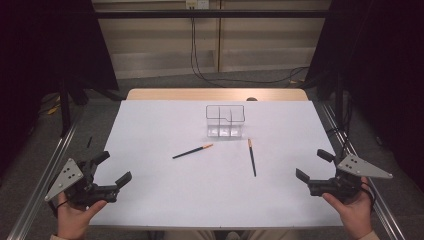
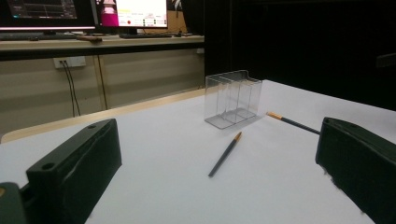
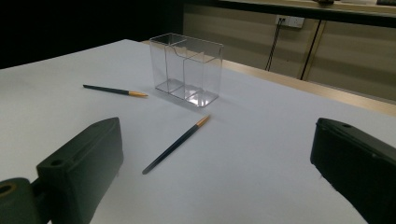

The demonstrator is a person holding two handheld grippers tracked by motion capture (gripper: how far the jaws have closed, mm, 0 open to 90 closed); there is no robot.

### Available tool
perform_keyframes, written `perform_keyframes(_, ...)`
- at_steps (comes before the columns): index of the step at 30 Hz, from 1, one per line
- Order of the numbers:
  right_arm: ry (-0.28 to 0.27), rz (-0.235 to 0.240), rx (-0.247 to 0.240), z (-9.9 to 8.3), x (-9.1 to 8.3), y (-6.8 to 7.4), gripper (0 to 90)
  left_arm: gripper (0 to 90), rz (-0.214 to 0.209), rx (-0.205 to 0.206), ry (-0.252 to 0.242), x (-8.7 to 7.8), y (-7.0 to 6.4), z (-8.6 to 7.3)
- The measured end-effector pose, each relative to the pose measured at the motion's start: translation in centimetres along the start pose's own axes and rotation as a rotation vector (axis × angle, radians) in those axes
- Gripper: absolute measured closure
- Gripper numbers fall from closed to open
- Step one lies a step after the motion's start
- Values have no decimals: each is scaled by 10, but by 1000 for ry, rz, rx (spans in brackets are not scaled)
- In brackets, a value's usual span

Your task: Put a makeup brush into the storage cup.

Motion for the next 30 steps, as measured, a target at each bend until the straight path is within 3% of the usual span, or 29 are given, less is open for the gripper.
perform_keyframes(15, 8, 13, -9, 0, 5, 3, 18, 0, -1, 16, 1, 2, -2, 3)
perform_keyframes(30, 6, 15, -17, 1, 3, 6, 17, 0, -37, 32, 9, 22, -11, 9)
Point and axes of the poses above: each handheld gripper's, and its own axes: x roughly forward along the jaws, z roughly out of its top, y roughly to its left, the point moved 8 cm from there along x, roughly forward along the jaws, and after that the axes turned 5 degrees about z, right-handed, at the moved point
